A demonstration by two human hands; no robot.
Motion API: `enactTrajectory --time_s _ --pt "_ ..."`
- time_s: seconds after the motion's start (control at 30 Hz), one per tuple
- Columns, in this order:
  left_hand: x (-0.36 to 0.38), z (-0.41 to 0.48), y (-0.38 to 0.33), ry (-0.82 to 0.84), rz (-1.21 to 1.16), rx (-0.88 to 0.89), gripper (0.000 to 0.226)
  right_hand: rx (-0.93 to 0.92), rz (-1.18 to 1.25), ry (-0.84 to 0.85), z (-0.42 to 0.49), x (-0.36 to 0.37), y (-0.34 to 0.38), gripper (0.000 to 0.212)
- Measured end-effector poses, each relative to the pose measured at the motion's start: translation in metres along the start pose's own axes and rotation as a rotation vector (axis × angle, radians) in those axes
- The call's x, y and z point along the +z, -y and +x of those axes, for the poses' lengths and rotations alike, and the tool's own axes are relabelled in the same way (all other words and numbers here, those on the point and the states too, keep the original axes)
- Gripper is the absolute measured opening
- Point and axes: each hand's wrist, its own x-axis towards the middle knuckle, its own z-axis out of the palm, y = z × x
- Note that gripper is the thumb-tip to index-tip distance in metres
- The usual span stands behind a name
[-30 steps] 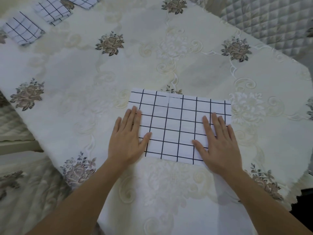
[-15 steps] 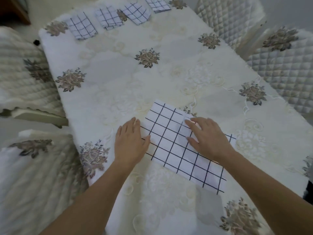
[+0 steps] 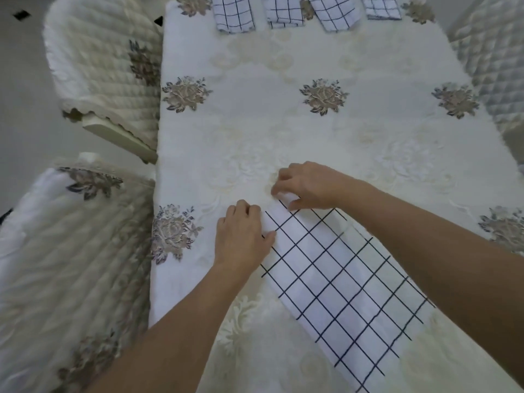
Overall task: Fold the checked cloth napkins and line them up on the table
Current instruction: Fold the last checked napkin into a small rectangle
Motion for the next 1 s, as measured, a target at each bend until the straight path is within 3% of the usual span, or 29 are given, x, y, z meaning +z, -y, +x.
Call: enactTrajectory --time_s 0.17,0.3,0.5,0.73,0.9,1.0 --pt "0.005 0.003 -0.001 -0.038 -0.053 -0.011 0.045 -0.037 0.059 0.158 0.024 -0.008 -0.007 0.05" --pt "0.007 0.004 0.0 -0.038 -0.092 0.009 0.043 -0.031 0.081 0.235 0.031 -0.005 -0.01 0.037" --pt "0.007 0.014 0.003 -0.039 -0.152 0.063 0.038 -0.049 0.146 0.27 0.032 0.001 -0.014 0.031" --pt "-0.012 0.042 0.027 0.044 -0.248 0.067 0.021 -0.016 0.255 0.188 0.031 -0.008 -0.021 0.015" --pt "-0.048 0.062 0.054 -0.16 -0.228 0.125 0.011 0.046 0.156 -0.12 0.035 -0.03 -0.019 0.024" --pt "-0.074 0.051 0.049 -0.285 -0.276 0.198 0.011 0.021 0.166 -0.158 0.023 -0.049 -0.016 0.018"
